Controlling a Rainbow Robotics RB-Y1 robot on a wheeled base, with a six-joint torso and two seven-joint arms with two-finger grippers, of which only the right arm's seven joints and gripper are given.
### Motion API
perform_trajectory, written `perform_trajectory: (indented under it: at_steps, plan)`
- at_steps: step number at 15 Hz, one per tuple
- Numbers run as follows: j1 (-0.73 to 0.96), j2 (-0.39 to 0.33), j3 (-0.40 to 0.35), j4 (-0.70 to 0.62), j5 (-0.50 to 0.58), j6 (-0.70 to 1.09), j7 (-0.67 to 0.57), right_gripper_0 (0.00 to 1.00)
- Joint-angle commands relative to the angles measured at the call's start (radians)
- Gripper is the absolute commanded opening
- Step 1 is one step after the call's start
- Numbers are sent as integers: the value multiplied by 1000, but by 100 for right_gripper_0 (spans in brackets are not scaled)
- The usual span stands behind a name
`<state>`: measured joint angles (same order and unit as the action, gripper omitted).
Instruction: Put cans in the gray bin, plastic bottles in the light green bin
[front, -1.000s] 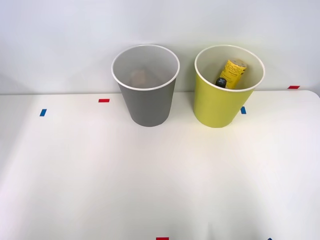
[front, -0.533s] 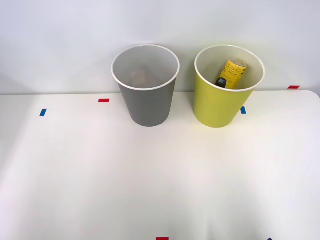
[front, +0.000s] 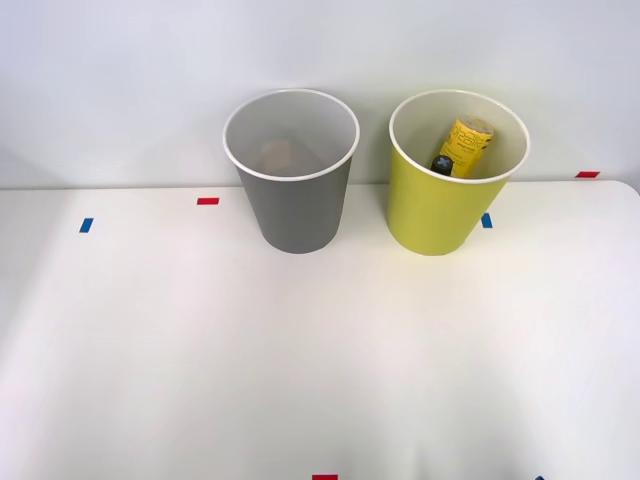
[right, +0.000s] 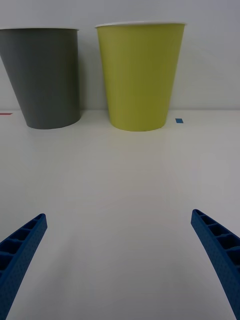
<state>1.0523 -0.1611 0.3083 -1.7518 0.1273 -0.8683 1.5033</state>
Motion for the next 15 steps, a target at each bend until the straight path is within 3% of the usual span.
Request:
perform_trajectory:
  at_steps: [1,15]
  plan:
    - [0,0,0,0,0,0,0,100]
    - [0,0,0,0,0,0,0,100]
